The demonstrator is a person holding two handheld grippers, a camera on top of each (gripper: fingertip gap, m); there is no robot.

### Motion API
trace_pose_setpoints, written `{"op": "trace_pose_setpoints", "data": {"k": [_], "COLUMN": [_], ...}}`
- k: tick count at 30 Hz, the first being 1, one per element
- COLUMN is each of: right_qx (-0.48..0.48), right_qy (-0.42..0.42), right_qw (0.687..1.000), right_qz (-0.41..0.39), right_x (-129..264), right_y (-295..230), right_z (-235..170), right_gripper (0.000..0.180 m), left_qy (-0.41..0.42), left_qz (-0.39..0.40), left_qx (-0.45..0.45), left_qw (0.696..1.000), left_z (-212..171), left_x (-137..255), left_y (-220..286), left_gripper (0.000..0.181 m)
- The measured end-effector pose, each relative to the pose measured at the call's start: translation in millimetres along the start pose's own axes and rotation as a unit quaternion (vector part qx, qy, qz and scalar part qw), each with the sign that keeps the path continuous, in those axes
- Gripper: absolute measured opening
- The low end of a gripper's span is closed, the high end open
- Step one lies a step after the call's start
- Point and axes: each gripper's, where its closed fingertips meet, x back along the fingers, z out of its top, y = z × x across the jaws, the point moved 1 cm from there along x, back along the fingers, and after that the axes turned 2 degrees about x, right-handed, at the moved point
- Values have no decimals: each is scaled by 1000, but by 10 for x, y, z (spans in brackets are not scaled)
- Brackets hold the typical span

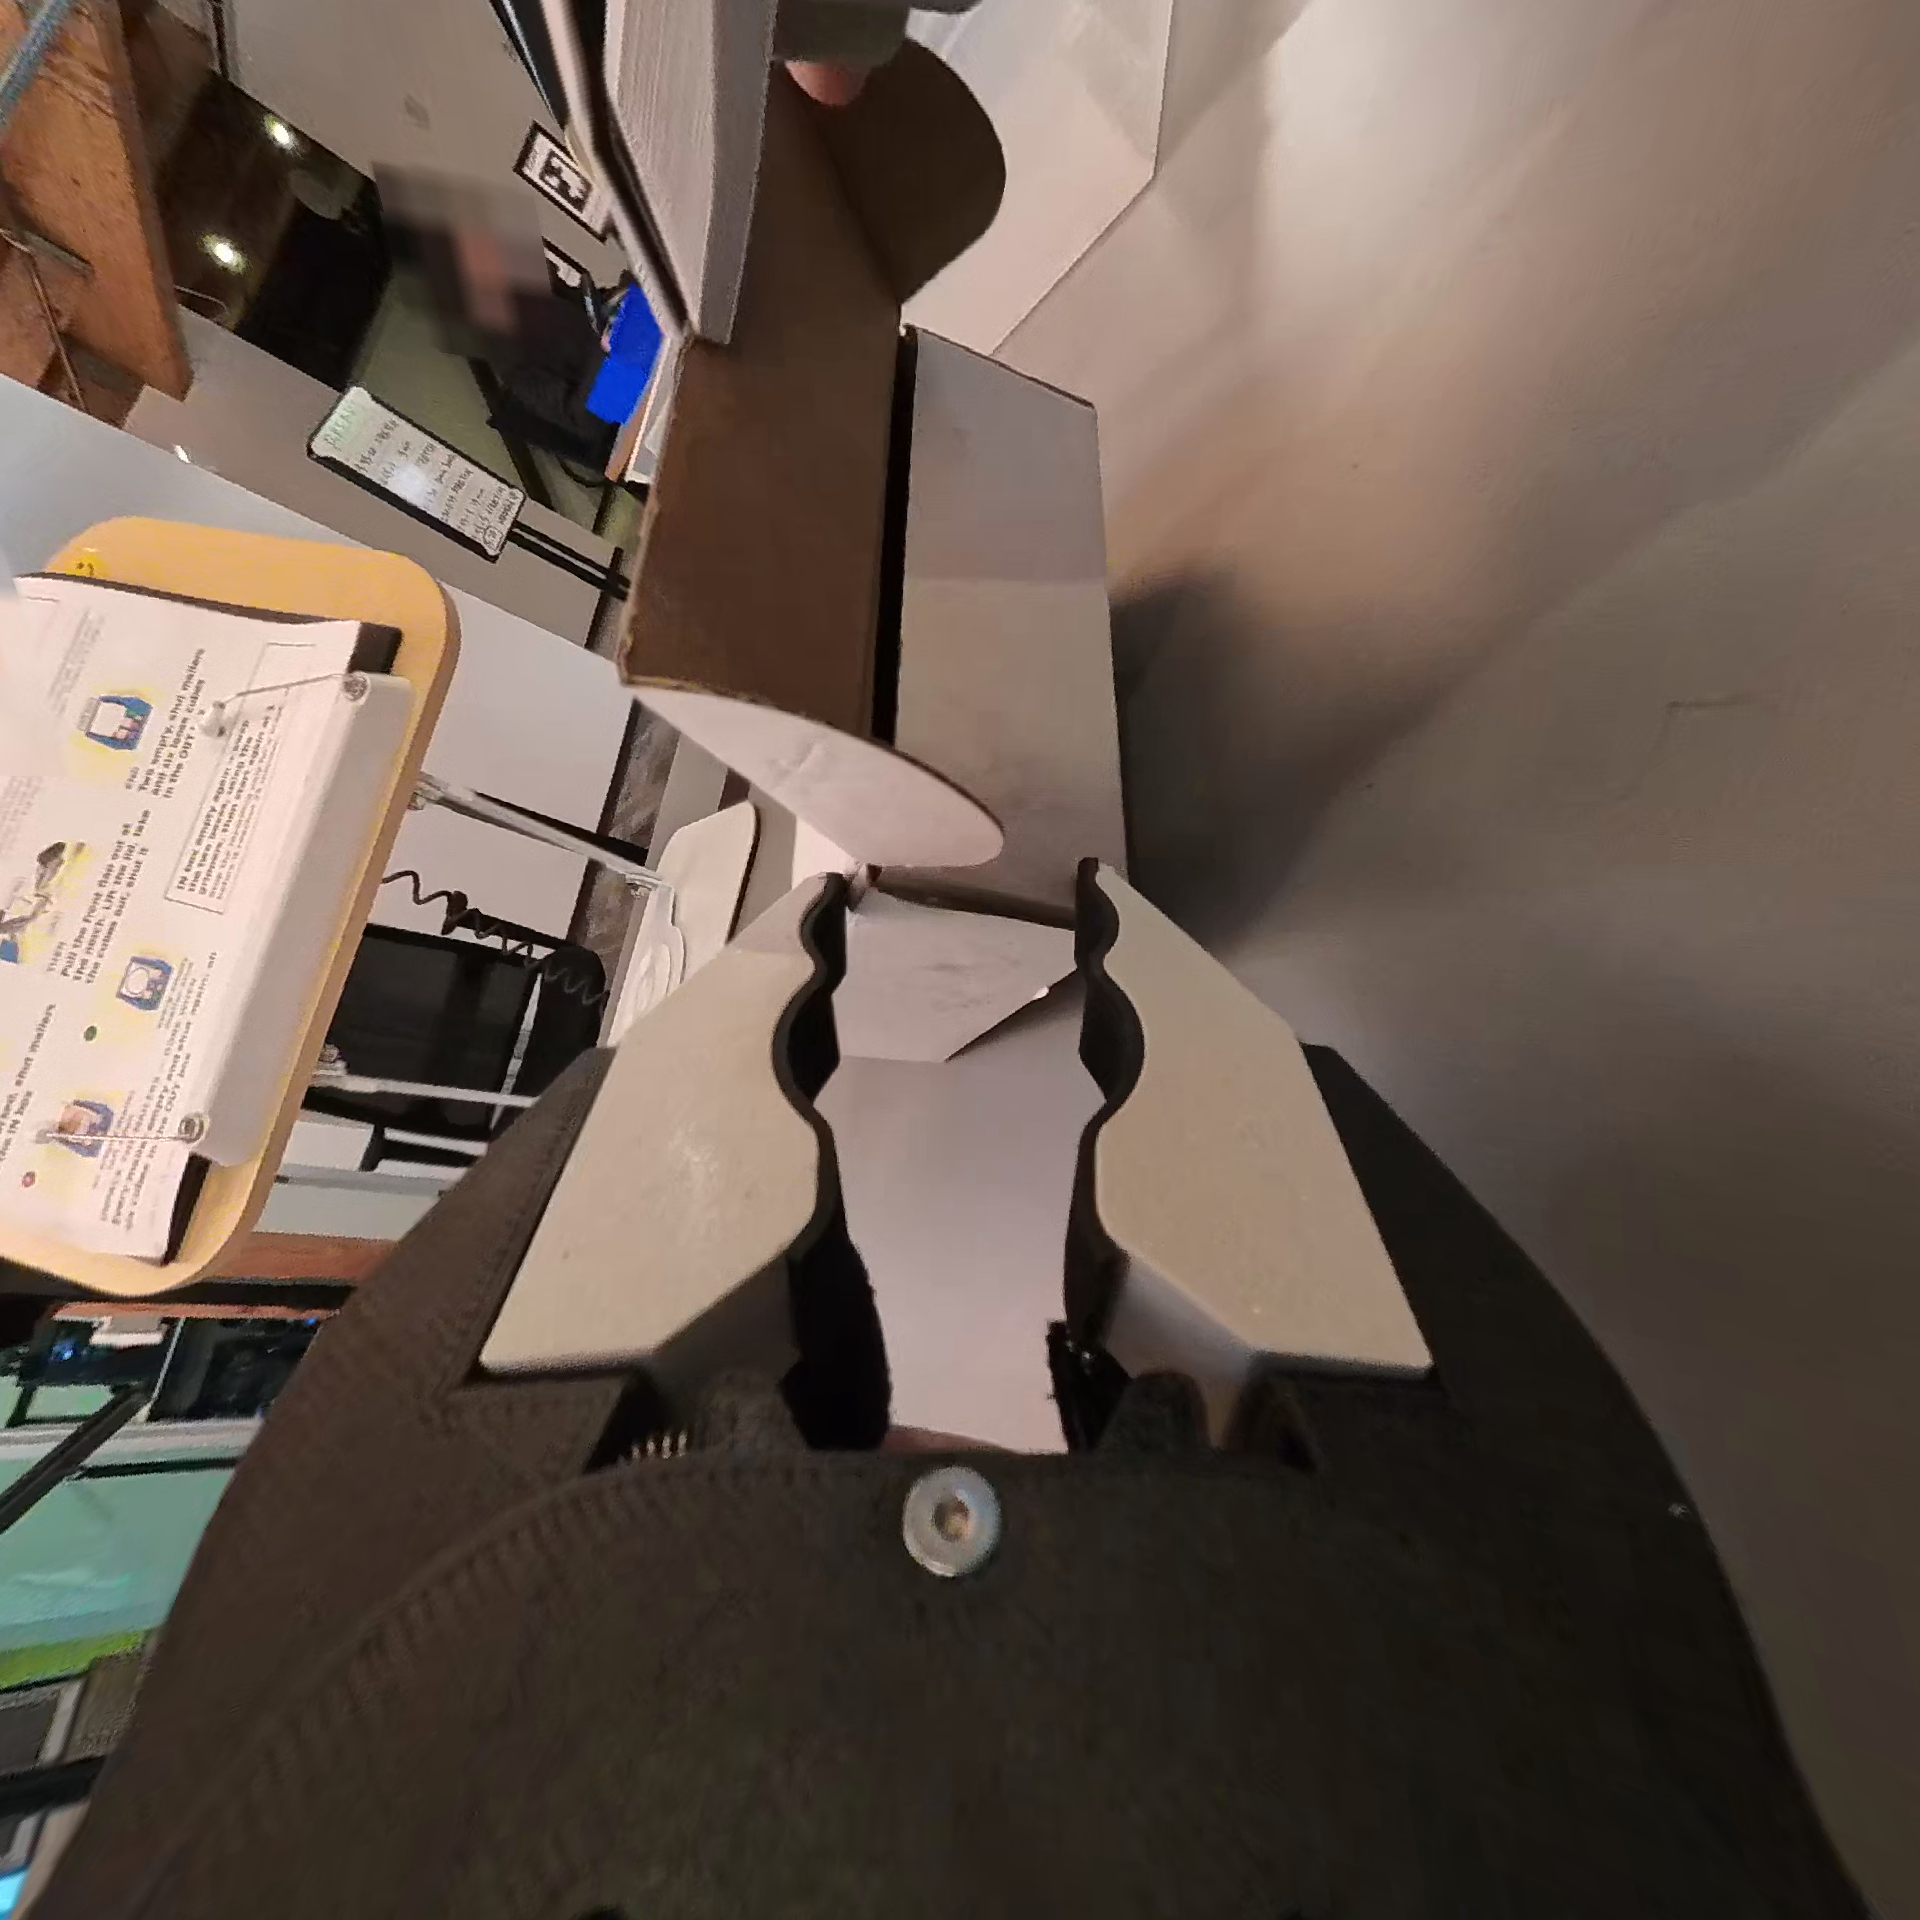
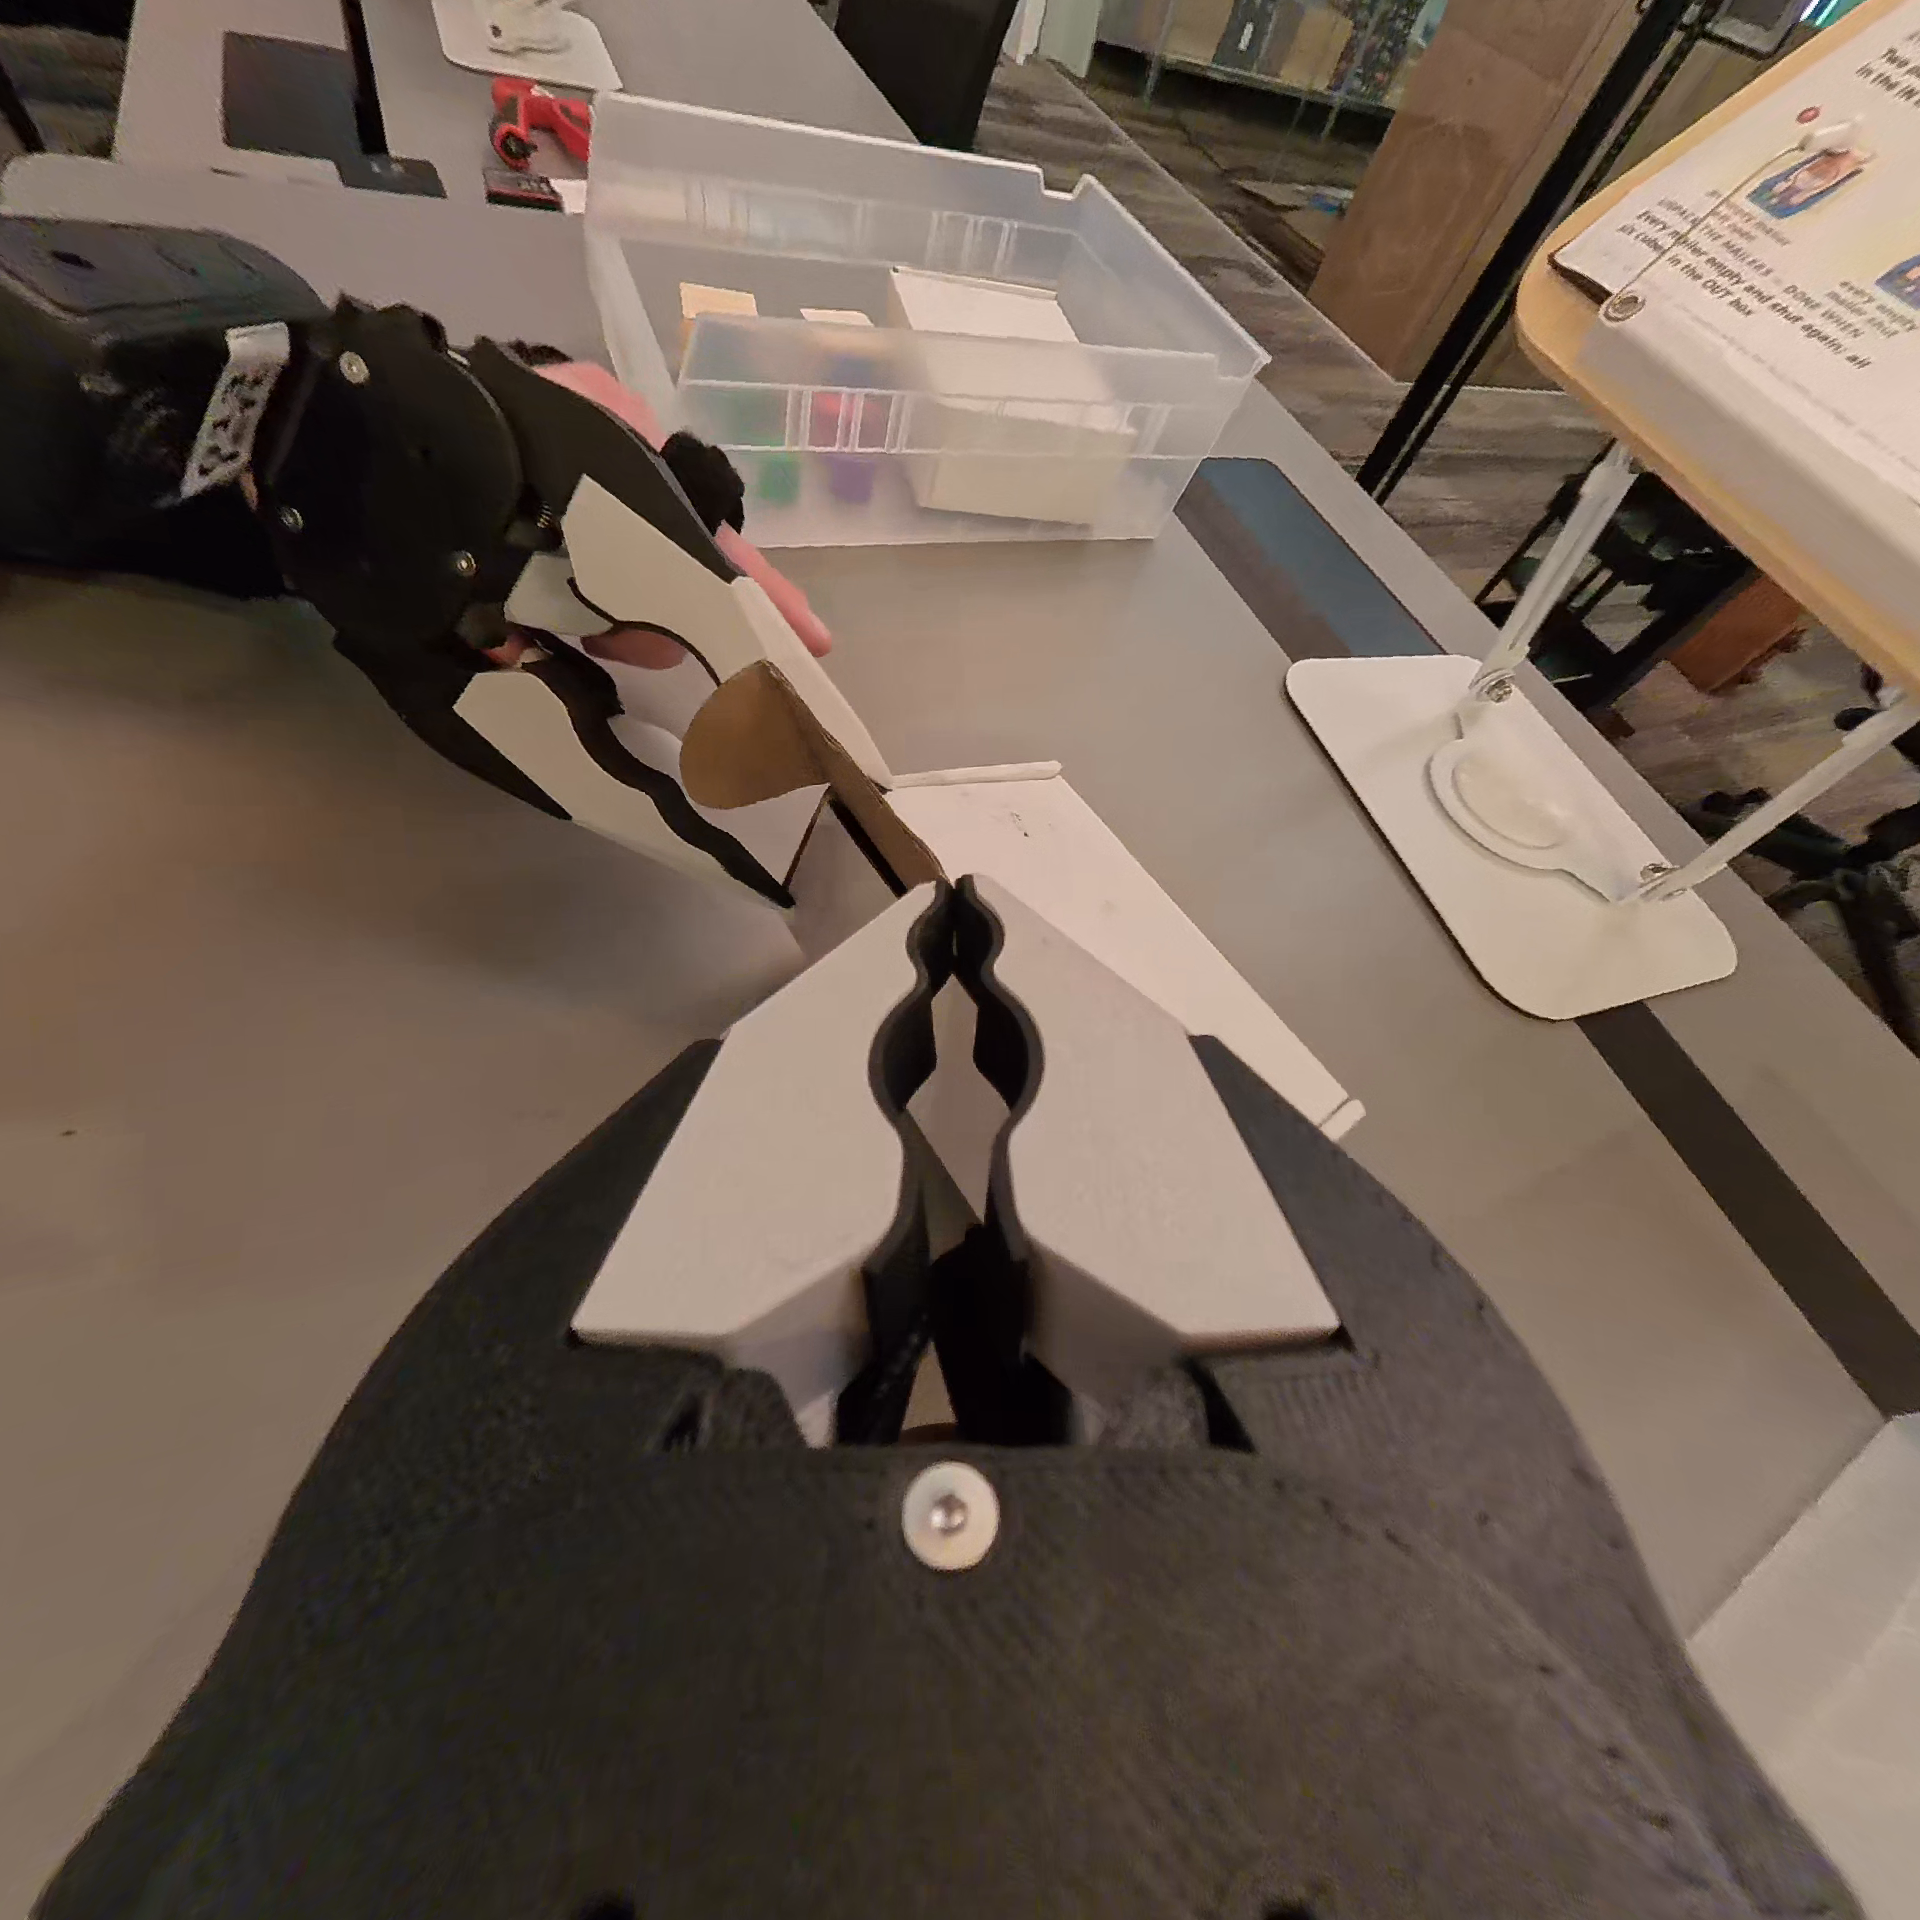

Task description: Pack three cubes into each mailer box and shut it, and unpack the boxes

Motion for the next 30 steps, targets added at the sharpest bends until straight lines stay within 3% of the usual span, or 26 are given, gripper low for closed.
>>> {"op": "trace_pose_setpoints", "data": {"k": [6,12,15,19,26,30], "right_qx": [-39,-29,-28,-58,-44,-38], "right_qy": [18,29,24,47,15,-1], "right_qw": [999,999,999,997,999,999], "right_qz": [12,21,22,28,16,11], "right_x": [14,84,74,91,7,7], "right_y": [47,-32,-55,-22,73,121], "right_z": [-43,-89,-118,-57,-4,81], "right_gripper": [0,0,0,0,0,0], "left_qy": [8,26,12,-2,-12,-17], "left_qz": [19,17,15,6,6,48], "left_qx": [-30,17,-14,-45,-67,-57], "left_qw": [999,999,1000,999,998,997], "left_z": [29,73,49,33,53,135], "left_x": [14,40,1,-37,-142,-170], "left_y": [45,45,118,200,181,75], "left_gripper": [41,35,36,24,27,28]}}
